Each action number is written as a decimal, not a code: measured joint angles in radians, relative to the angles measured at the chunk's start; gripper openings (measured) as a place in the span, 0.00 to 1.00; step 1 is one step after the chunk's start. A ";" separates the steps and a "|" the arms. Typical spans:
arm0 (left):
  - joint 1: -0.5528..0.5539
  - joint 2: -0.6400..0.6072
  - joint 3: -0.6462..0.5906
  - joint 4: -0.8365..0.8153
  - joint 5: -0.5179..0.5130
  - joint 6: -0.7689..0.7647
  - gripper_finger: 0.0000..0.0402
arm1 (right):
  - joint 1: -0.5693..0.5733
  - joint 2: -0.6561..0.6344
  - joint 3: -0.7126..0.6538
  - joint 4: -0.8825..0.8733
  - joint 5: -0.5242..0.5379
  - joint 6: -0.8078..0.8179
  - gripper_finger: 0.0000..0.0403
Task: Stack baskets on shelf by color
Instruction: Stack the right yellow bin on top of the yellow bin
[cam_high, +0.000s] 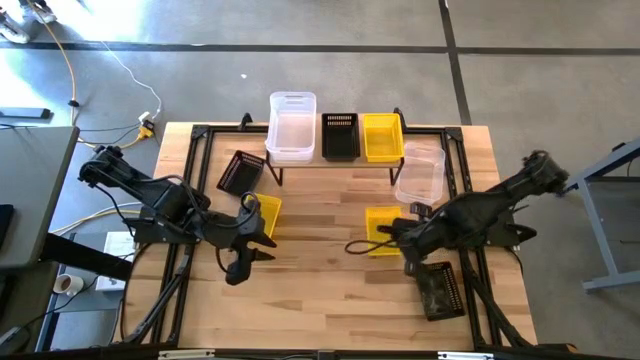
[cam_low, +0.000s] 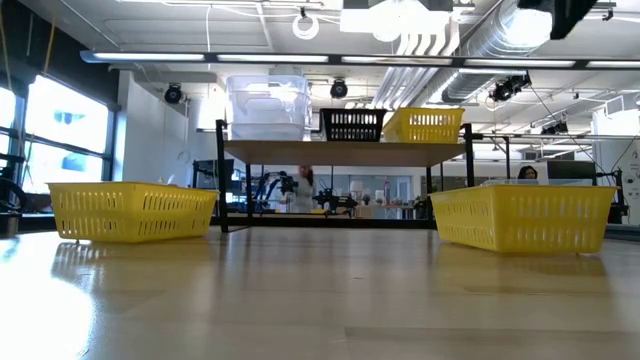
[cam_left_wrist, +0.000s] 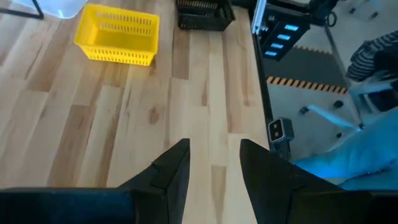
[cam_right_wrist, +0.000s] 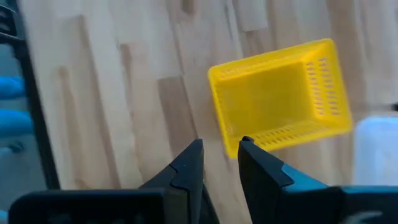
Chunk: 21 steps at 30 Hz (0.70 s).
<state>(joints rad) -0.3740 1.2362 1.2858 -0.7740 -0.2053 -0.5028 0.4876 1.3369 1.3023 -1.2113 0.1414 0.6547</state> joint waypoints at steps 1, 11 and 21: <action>0.000 0.000 -0.001 0.001 -0.007 0.000 0.32 | -0.003 -0.030 -0.042 0.041 -0.007 0.000 0.22; 0.027 0.000 0.000 0.086 -0.097 0.000 0.32 | -0.004 -0.134 -0.355 0.360 -0.013 -0.039 0.26; 0.087 0.001 0.000 0.092 -0.098 -0.016 0.32 | -0.021 -0.103 -0.514 0.547 0.011 -0.098 0.31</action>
<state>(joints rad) -0.2871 1.2369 1.2854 -0.6815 -0.3030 -0.5192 0.4668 1.2343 0.7882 -0.6646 0.1529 0.5567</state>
